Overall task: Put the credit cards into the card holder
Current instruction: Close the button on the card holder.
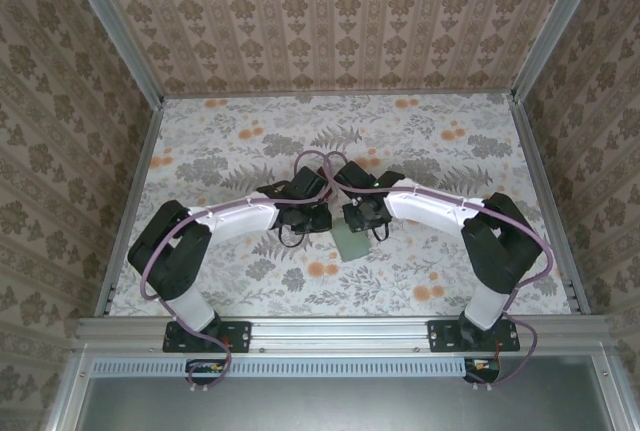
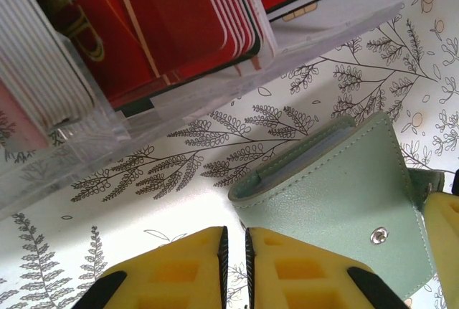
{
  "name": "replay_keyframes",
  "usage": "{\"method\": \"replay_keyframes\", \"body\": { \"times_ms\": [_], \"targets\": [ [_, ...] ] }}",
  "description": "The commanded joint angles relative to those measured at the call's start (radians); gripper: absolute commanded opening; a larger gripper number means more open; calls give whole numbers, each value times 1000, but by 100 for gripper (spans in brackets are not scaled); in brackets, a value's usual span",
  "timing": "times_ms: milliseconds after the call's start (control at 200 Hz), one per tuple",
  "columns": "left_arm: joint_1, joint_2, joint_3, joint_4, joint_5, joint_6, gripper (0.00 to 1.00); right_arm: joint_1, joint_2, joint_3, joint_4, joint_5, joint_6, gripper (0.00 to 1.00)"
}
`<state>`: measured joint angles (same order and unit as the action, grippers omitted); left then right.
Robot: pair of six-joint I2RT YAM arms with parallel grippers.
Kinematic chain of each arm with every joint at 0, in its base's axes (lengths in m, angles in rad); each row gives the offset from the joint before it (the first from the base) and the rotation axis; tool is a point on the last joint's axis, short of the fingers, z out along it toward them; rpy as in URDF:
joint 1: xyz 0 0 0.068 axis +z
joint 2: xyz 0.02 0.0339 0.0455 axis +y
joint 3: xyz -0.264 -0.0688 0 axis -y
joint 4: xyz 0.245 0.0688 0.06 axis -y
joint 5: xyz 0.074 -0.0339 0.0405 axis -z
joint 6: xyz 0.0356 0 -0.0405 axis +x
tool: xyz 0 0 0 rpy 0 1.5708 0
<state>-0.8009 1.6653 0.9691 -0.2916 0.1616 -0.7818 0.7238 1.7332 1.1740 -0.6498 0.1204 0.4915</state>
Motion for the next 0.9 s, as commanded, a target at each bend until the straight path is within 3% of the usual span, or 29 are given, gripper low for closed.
{"method": "replay_keyframes", "body": {
  "times_ms": [0,575,895],
  "targets": [
    [-11,4,5,-3,15,23,16,11,28,36,-61,59,-17,26],
    [-11,20,9,5,27,25,16,18,-1,28,-84,46,-8,10],
    [-43,68,21,34,39,4,17,-2,-182,-169,131,-72,12,6]
  ]
}}
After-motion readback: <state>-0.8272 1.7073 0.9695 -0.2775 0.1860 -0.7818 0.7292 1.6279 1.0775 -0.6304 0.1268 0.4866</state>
